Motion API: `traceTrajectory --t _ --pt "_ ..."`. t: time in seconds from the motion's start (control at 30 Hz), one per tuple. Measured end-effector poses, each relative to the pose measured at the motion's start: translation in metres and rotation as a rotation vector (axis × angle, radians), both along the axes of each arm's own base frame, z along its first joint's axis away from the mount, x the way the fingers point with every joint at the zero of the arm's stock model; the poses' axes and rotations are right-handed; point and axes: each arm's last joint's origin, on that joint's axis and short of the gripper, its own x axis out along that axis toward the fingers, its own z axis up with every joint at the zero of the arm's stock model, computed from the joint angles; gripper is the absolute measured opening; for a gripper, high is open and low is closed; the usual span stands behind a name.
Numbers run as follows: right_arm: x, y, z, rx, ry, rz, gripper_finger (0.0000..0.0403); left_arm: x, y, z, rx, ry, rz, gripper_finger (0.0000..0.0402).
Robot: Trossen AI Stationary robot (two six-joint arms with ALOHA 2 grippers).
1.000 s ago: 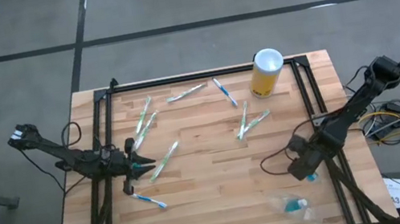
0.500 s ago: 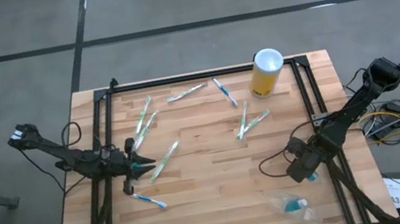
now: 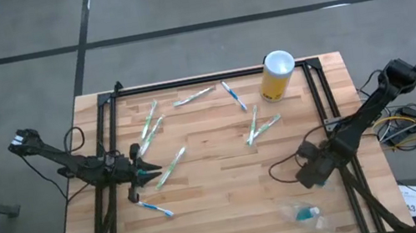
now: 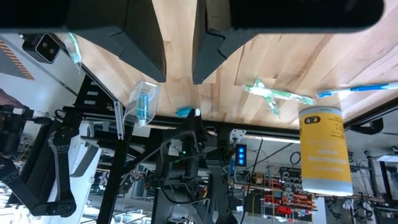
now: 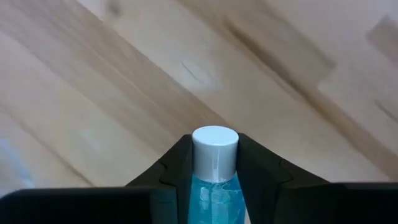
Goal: Pick & Place toothbrushing station
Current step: Put the blue mouthwash into the transparent organizer
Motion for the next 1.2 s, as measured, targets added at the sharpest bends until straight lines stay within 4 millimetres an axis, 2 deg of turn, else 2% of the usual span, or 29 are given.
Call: traceTrajectory --t 0.27,0.6,0.87,1.2 --pt "0.002 -0.001 0.029 -0.117 -0.278 0.008 0.0094 0.0 0.0 0.0 0.0 0.0 0.0 0.0083" --pt "-0.024 0.006 0.062 -0.25 -0.683 0.074 0.0094 0.0 0.0 0.0 -0.001 0.0 0.0 0.0083" --pt "-0.037 0.026 0.069 -0.329 -0.868 0.211 0.0093 0.0 0.0 0.0 0.0 0.0 0.0 0.0083" --pt "-0.034 0.051 0.072 -0.348 -0.964 0.336 0.0096 0.0 0.0 0.0 0.0 0.0 0.0 0.0083"
